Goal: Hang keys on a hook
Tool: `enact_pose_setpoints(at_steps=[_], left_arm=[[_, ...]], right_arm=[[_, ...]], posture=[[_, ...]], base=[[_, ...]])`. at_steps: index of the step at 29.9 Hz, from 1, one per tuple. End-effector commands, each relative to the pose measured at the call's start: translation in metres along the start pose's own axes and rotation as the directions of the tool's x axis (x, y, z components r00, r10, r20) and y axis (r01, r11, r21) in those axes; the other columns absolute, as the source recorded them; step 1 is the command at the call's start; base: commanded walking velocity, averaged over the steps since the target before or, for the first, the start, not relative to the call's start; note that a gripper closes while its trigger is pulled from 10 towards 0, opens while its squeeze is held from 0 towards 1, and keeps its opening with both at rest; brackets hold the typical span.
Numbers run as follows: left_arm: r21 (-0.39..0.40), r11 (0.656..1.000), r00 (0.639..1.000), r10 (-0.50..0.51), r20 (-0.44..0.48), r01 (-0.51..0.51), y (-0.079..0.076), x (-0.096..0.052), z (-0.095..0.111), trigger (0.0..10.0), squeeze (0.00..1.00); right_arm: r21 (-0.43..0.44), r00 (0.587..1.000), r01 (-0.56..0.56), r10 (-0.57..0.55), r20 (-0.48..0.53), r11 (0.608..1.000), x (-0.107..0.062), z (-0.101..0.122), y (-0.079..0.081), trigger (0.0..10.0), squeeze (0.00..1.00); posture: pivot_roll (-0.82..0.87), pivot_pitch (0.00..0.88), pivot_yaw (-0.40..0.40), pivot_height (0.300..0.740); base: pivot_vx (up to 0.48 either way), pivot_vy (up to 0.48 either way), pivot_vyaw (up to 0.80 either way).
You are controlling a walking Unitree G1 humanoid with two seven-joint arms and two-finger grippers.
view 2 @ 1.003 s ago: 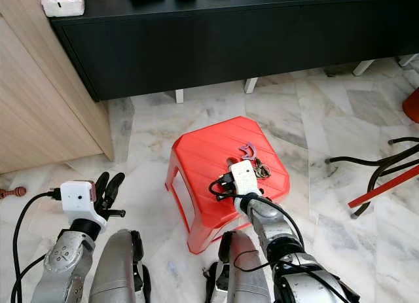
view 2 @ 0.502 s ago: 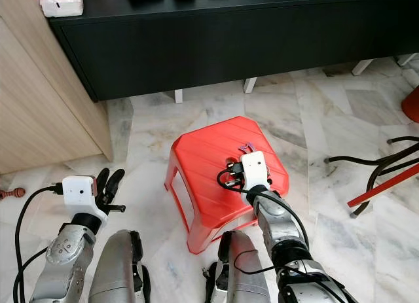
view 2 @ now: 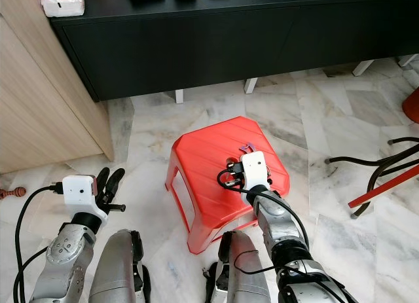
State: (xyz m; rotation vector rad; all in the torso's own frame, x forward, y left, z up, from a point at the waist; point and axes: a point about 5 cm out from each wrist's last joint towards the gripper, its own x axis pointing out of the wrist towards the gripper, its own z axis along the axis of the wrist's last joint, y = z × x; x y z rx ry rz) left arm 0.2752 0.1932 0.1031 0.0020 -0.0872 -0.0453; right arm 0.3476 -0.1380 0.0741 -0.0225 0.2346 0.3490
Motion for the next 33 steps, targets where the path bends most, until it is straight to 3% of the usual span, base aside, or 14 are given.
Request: enact_pose_setpoints(at_steps=[1, 9, 10, 12, 20, 24, 33], left_arm=[[0.017, 1.0, 0.999, -0.001, -0.037, 0.001, 0.0, -0.006, -0.009, 10.0, 0.0], [0.019, 1.0, 0.999, -0.001, -0.035, 0.002, 0.0, -0.004, -0.01, 10.0, 0.0], [0.021, 1.0, 1.0, -0.001, -0.026, 0.002, 0.0, 0.002, -0.011, 10.0, 0.0], [0.026, 1.0, 1.0, -0.005, -0.015, 0.005, 0.0, 0.01, -0.012, 10.0, 0.0], [0.027, 1.0, 1.0, -0.012, -0.018, 0.013, -0.001, 0.009, -0.013, 10.0, 0.0], [0.026, 0.999, 1.0, -0.022, -0.01, 0.022, -0.003, 0.012, -0.016, 10.0, 0.0], [0.025, 0.999, 0.999, -0.033, -0.004, 0.033, -0.004, 0.013, -0.016, 10.0, 0.0]], right_arm=[[0.008, 1.0, 0.019, -0.019, -0.01, 1.0, -0.005, -0.006, -0.005, 0.0, 0.0], [0.014, 1.0, 0.018, -0.018, 0.008, 1.0, -0.006, -0.004, -0.005, 0.0, 0.0], [0.058, 0.993, 0.042, -0.048, 0.105, 0.997, -0.017, 0.004, 0.004, 10.0, 0.0], [0.137, 0.968, 0.069, -0.1, 0.232, 0.988, -0.042, 0.018, 0.017, 10.0, 0.0], [0.142, 0.969, 0.063, -0.095, 0.228, 0.988, -0.043, 0.017, 0.02, 10.0, 0.0], [0.152, 0.967, 0.091, -0.124, 0.222, 0.984, -0.054, 0.022, 0.022, 10.0, 0.0], [0.171, 0.956, 0.128, -0.168, 0.242, 0.977, -0.06, 0.027, 0.021, 10.0, 0.0]], posture=[[0.17, 0.256, -0.144, 0.601], [0.17, 0.256, -0.144, 0.601], [0.15, 0.087, -0.125, 0.601], [0.15, 0.092, -0.121, 0.601], [0.15, 0.088, -0.115, 0.601], [0.14, 0.074, -0.11, 0.601], [0.14, 0.055, -0.105, 0.616]], base=[[0.0, 0.0, 0.0], [0.0, 0.0, 0.0], [0.0, 0.0, 0.0], [0.0, 0.0, 0.0], [0.0, 0.0, 0.0], [0.0, 0.0, 0.0], [0.0, 0.0, 0.0]])
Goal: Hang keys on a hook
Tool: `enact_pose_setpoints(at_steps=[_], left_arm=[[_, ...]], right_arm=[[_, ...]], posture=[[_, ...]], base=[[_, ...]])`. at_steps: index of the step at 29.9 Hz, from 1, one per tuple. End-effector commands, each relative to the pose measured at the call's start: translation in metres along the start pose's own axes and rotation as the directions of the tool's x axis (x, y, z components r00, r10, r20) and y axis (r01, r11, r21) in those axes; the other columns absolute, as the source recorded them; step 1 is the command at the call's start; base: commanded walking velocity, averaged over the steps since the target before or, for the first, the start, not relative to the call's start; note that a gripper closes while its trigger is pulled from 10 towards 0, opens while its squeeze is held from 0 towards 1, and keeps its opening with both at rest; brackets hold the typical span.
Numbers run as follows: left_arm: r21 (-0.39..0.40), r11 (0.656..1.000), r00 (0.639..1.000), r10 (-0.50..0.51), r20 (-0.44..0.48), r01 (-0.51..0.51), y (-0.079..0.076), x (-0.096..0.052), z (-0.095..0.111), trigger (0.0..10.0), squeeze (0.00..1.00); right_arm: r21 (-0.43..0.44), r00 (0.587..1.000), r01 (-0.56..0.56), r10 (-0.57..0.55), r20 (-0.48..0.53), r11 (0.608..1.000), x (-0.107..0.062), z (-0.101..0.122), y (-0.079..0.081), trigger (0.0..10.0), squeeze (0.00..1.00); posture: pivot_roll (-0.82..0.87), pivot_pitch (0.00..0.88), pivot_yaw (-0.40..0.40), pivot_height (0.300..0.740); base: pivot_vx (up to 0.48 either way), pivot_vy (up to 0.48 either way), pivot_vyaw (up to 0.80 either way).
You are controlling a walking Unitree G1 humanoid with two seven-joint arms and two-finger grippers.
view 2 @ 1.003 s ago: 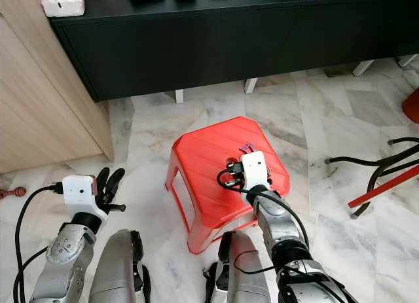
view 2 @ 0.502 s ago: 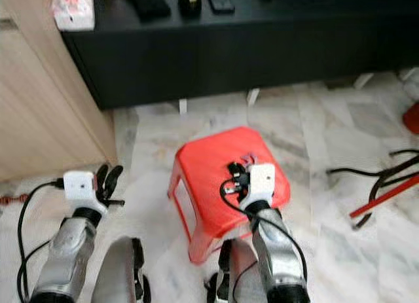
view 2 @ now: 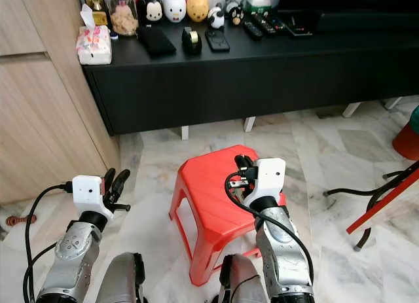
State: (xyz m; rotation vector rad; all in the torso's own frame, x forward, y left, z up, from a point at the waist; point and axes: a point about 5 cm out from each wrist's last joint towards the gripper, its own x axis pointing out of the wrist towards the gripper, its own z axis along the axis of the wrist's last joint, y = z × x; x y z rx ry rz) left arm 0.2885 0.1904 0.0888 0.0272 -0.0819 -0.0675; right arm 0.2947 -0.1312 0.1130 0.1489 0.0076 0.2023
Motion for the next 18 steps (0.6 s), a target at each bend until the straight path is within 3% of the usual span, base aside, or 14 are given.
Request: enact_pose_setpoints(at_steps=[1, 18], left_arm=[[0.001, 1.0, 1.0, -0.011, 0.004, 0.011, -0.0022, 0.0009, -0.0009, 10.0, 0.0], [-0.012, 1.0, 1.0, -0.014, 0.011, 0.014, -0.0065, 0.0012, -0.0025, 10.0, 0.0]], right_arm=[[0.006, 1.0, 0.023, -0.023, 0.005, 1.0, -0.004, 0.003, -0.0038, 10.0, 0.0], [0.005, 0.999, 0.04, -0.04, -0.011, 0.999, -0.0064, 0.0042, -0.006, 10.0, 0.0]], posture=[[0.14, 0.054, -0.105, 0.621], [0.14, 0.073, -0.117, 0.726]], base=[[0.0, 0.0, 0.0], [0.0, 0.0, 0.0]])
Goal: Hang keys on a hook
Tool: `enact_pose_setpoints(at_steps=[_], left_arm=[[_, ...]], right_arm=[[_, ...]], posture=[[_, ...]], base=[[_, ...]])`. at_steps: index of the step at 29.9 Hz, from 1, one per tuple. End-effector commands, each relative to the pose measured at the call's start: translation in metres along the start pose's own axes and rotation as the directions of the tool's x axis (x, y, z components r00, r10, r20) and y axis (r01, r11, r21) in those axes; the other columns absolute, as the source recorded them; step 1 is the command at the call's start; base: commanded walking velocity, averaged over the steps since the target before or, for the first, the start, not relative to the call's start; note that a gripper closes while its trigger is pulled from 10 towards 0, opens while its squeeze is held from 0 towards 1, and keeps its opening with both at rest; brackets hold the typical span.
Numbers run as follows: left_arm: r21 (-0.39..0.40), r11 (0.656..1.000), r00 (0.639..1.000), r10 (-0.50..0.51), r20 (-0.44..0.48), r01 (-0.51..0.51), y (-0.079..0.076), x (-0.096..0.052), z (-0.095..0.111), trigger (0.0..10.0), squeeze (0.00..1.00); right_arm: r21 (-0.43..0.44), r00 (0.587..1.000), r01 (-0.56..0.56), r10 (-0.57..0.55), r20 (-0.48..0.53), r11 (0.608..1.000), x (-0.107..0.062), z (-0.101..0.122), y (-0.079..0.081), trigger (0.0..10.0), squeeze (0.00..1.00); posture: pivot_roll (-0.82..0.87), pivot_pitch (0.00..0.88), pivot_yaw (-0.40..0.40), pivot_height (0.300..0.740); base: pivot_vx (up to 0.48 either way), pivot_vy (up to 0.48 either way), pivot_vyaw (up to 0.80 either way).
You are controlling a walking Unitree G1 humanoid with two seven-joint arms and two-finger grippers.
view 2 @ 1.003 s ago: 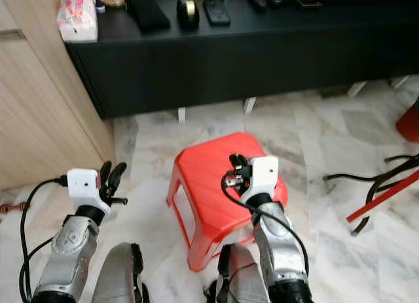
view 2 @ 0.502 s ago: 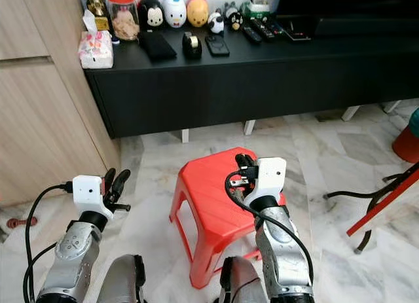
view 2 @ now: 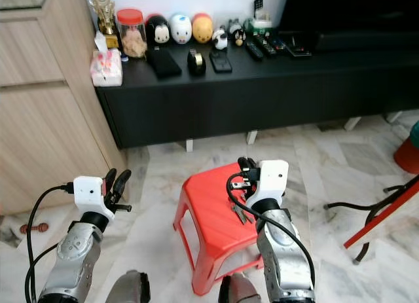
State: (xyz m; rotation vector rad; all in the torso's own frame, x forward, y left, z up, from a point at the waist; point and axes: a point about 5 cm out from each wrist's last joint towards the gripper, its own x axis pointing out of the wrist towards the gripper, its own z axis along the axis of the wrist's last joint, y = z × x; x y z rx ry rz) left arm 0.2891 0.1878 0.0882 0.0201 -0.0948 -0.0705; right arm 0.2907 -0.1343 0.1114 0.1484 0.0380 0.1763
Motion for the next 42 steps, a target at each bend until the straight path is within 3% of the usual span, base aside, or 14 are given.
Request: enact_pose_setpoints(at_steps=[1, 10, 16, 22, 27, 33, 42], left_arm=[[-0.006, 1.0, 1.0, -0.011, -0.003, 0.011, -0.004, 0.0, -0.002, 10.0, 0.0], [-0.01, 1.0, 1.0, -0.008, -0.005, 0.008, -0.004, -0.001, -0.004, 10.0, 0.0], [-0.019, 1.0, 1.0, -0.01, -0.009, 0.01, -0.005, 0.0, -0.005, 10.0, 0.0], [-0.025, 1.0, 1.0, -0.01, -0.015, 0.009, -0.006, -0.002, -0.007, 10.0, 0.0], [-0.029, 1.0, 1.0, -0.01, -0.027, 0.01, -0.005, 0.003, -0.008, 10.0, 0.0], [-0.024, 1.0, 1.0, -0.011, -0.027, 0.01, -0.002, 0.007, -0.006, 10.0, 0.0], [-0.003, 0.998, 0.978, 0.062, -0.198, -0.064, 0.016, -0.005, -0.043, 10.0, 0.0]], right_arm=[[0.004, 1.0, 0.012, -0.012, 0.017, 1.0, -0.002, 0.005, -0.004, 10.0, 0.0], [0.005, 1.0, 0.02, -0.02, 0.012, 1.0, -0.001, 0.004, -0.005, 10.0, 0.0], [-0.015, 0.992, 0.128, -0.128, -0.021, 0.992, -0.003, -0.004, -0.026, 10.0, 0.0], [-0.021, 0.989, 0.142, -0.143, -0.04, 0.99, -0.007, -0.01, -0.031, 10.0, 0.0], [-0.036, 0.978, 0.196, -0.198, -0.062, 0.98, -0.005, -0.019, -0.045, 10.0, 0.0], [-0.037, 0.977, 0.207, -0.208, -0.037, 0.978, 0.002, -0.012, -0.049, 10.0, 0.0], [-0.044, 0.973, 0.229, -0.227, 0.04, 0.973, 0.012, 0.006, -0.058, 10.0, 0.0]], posture=[[0.14, 0.073, -0.118, 0.731], [0.14, 0.067, -0.119, 0.74], [0.13, 0.065, -0.114, 0.74], [0.12, 0.067, -0.107, 0.74], [0.12, 0.057, -0.098, 0.74], [0.12, 0.032, -0.087, 0.74], [0.09, 0.004, -0.071, 0.74]], base=[[0.0, 0.0, 0.0], [0.0, 0.0, 0.0], [0.0, 0.0, 0.0], [0.0, 0.0, 0.0], [0.0, 0.0, 0.0], [0.0, 0.0, 0.0], [0.0, 0.0, 0.0]])
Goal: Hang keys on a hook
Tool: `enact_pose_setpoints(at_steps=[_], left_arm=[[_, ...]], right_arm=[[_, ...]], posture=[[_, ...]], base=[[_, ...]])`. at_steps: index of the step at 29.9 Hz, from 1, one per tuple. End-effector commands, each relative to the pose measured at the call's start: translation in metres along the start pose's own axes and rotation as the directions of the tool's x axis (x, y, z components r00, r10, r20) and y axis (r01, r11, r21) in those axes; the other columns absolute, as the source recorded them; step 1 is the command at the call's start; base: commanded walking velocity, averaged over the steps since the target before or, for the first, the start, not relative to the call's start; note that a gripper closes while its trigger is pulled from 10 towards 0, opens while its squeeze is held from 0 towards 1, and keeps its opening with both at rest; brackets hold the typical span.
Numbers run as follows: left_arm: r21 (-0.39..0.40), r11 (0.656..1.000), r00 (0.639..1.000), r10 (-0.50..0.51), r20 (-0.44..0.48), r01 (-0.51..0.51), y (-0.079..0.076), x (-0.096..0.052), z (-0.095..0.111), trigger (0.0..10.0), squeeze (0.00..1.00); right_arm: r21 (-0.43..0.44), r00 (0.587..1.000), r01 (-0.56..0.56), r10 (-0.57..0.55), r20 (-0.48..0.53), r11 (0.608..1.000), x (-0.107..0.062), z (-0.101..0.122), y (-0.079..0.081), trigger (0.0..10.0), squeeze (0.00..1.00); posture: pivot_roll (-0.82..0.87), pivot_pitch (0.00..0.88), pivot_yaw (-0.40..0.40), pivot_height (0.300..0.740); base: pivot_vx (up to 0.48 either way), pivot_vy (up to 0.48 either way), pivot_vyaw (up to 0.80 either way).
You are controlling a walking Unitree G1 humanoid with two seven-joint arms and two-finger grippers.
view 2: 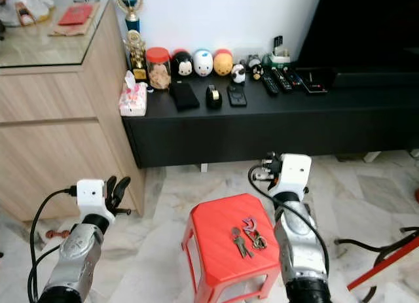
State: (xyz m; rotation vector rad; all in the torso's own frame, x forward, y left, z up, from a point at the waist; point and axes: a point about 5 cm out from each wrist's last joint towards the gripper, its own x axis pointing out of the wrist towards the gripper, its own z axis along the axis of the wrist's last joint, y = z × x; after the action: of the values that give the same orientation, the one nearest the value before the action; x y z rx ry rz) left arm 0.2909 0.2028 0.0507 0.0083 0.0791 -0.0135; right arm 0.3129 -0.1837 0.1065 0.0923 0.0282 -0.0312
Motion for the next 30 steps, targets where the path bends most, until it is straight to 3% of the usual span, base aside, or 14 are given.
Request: enact_pose_setpoints(at_steps=[1, 5, 7, 10, 13, 14, 16, 17, 18, 20, 21, 23, 30], left_arm=[[0.012, 0.999, 0.996, 0.04, -0.075, -0.039, 0.008, -0.006, -0.017, 10.0, 0.0], [0.023, 0.998, 0.991, 0.062, -0.12, -0.06, 0.015, -0.01, -0.026, 10.0, 0.0], [0.048, 0.995, 0.971, 0.1, -0.218, -0.092, 0.025, -0.02, -0.045, 10.0, 0.0], [0.061, 0.992, 0.953, 0.123, -0.276, -0.111, 0.032, -0.028, -0.057, 10.0, 0.0], [0.093, 0.982, 0.893, 0.187, -0.409, -0.163, 0.047, -0.052, -0.081, 10.0, 0.0], [0.093, 0.982, 0.893, 0.187, -0.409, -0.163, 0.047, -0.052, -0.081, 10.0, 0.0], [0.109, 0.979, 0.863, 0.205, -0.462, -0.175, 0.053, -0.066, -0.092, 10.0, 0.0], [0.109, 0.979, 0.863, 0.205, -0.462, -0.175, 0.053, -0.066, -0.092, 10.0, 0.0], [0.116, 0.977, 0.826, 0.214, -0.522, -0.18, 0.054, -0.083, -0.106, 10.0, 0.0], [0.116, 0.977, 0.826, 0.214, -0.522, -0.18, 0.054, -0.083, -0.106, 10.0, 0.0], [0.116, 0.976, 0.798, 0.219, -0.562, -0.186, 0.055, -0.096, -0.115, 10.0, 0.0], [0.12, 0.975, 0.771, 0.221, -0.598, -0.187, 0.054, -0.108, -0.123, 10.0, 0.0], [0.132, 0.973, 0.729, 0.228, -0.646, -0.187, 0.056, -0.126, -0.133, 10.0, 0.0]], right_arm=[[-0.002, 0.999, 0.03, -0.03, 0.023, 1.0, 0.001, 0.005, -0.009, 10.0, 0.0], [-0.007, 0.999, 0.031, -0.031, 0.044, 0.999, 0.003, 0.012, -0.012, 10.0, 0.0], [-0.009, 0.997, 0.018, -0.018, 0.069, 1.0, 0.006, 0.019, -0.01, 10.0, 0.0], [-0.008, 0.997, 0.014, -0.013, 0.076, 1.0, 0.006, 0.02, -0.009, 10.0, 0.0], [-0.004, 0.996, 0.022, -0.021, 0.087, 1.0, 0.006, 0.022, -0.011, 10.0, 0.0], [-0.004, 0.996, 0.022, -0.021, 0.087, 1.0, 0.006, 0.022, -0.011, 10.0, 0.0], [-0.004, 0.995, 0.031, -0.03, 0.092, 1.0, 0.003, 0.023, -0.015, 10.0, 0.0], [-0.004, 0.995, 0.031, -0.03, 0.092, 1.0, 0.003, 0.023, -0.015, 10.0, 0.0], [-0.017, 0.995, 0.051, -0.049, 0.082, 0.999, -0.002, 0.02, -0.023, 10.0, 0.0], [-0.017, 0.995, 0.051, -0.049, 0.082, 0.999, -0.002, 0.02, -0.023, 10.0, 0.0], [-0.024, 0.995, 0.069, -0.067, 0.075, 0.997, -0.007, 0.017, -0.028, 10.0, 0.0], [-0.024, 0.994, 0.081, -0.079, 0.077, 0.996, -0.012, 0.016, -0.031, 10.0, 0.0], [-0.039, 0.994, 0.087, -0.084, 0.074, 0.995, -0.014, 0.017, -0.038, 10.0, 0.0]], posture=[[0.07, 0.0, -0.073, 0.74], [0.07, 0.0, -0.079, 0.74], [0.08, 0.0, -0.08, 0.74], [0.08, 0.0, -0.075, 0.74], [0.08, 0.0, -0.068, 0.74], [0.08, 0.0, -0.068, 0.74], [0.09, 0.0, -0.063, 0.74], [0.09, 0.0, -0.063, 0.74], [0.1, 0.0, -0.06, 0.74], [0.1, 0.0, -0.06, 0.74], [0.09, 0.0, -0.054, 0.74], [0.08, 0.0, -0.054, 0.74], [0.12, 0.019, -0.083, 0.74]], base=[[0.0, 0.0, 0.0], [0.0, 0.0, 0.0], [0.0, 0.0, 0.0], [0.0, 0.0, 0.0], [0.0, 0.0, 0.0], [0.0, 0.0, 0.0], [0.0, 0.0, 0.0], [0.0, 0.0, 0.0], [0.0, 0.0, 0.0], [0.0, 0.0, 0.0], [0.0, 0.0, 0.0], [0.0, 0.0, 0.0], [0.0, 0.0, 0.0]])
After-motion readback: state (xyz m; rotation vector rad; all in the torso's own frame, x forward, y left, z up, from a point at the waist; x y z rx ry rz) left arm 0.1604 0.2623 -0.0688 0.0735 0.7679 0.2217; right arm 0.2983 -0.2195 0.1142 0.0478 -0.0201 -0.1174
